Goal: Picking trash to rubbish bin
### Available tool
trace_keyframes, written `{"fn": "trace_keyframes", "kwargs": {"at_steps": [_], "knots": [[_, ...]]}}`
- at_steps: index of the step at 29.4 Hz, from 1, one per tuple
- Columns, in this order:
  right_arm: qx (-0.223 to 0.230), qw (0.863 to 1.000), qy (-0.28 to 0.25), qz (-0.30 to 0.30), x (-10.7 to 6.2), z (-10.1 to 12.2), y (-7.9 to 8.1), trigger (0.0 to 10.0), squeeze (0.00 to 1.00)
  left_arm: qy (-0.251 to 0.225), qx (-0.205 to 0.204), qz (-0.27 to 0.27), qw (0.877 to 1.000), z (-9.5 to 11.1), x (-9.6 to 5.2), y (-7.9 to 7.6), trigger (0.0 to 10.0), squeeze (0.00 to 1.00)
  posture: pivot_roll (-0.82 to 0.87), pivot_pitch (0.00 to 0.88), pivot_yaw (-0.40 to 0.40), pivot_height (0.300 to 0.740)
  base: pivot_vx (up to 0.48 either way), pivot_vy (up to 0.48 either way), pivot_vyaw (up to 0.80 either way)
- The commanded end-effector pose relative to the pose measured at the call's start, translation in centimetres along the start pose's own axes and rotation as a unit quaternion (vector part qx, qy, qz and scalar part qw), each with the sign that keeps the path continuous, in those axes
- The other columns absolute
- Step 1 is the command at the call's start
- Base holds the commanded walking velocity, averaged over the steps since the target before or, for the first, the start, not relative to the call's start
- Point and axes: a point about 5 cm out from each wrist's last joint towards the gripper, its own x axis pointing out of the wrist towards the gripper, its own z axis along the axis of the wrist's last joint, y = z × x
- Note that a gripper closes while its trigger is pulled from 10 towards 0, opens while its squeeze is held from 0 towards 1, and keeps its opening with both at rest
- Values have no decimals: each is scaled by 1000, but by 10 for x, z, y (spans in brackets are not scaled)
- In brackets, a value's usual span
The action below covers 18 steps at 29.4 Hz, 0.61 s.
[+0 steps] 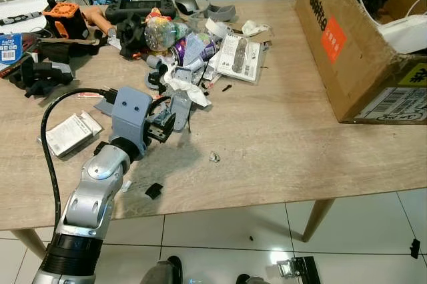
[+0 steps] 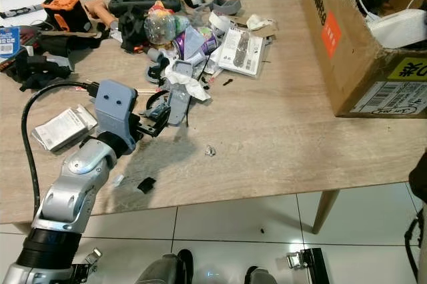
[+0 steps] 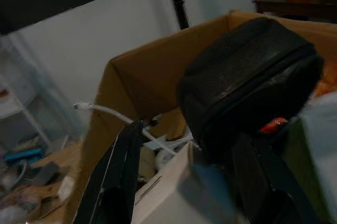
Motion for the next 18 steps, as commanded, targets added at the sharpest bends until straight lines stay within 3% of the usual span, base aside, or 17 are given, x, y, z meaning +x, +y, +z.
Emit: {"fn": "trace_keyframes", "kwargs": {"at_steps": [1,2,3,5,7,8,12,16,18], "knots": [[-48,998,18,25,2,3,5,10000,0,13,9,-1,1000,-6,-3,2,10000,0,83,240,19,740,0,0,0],[-111,993,33,30,2,3,7,10000,0,13,9,-1,1000,-6,-3,2,10000,0,83,239,18,740,0,0,0],[-111,993,33,30,2,3,7,10000,0,13,9,-1,1000,-6,-3,2,10000,0,83,239,18,740,0,0,0],[-186,981,40,34,3,7,9,10000,0,13,9,-1,1000,-5,-4,3,10000,0,83,239,17,740,0,0,0],[-189,980,41,42,4,10,12,10000,0,12,10,0,1000,-5,-3,3,10000,0,83,239,17,740,0,0,0],[-184,981,40,49,5,11,14,10000,0,12,10,0,1000,-5,-3,3,10000,0,83,239,17,740,0,0,0],[-106,989,-95,34,9,56,27,10000,0,10,10,1,1000,-4,-2,5,10000,0,84,235,18,740,0,0,0],[-60,976,-204,46,5,92,37,10000,0,9,9,2,1000,-4,-1,4,10000,0,78,238,20,740,0,0,0],[-44,972,-224,49,4,98,39,10000,0,8,9,3,1000,-4,-1,4,10000,0,75,238,17,740,0,0,0]]}}
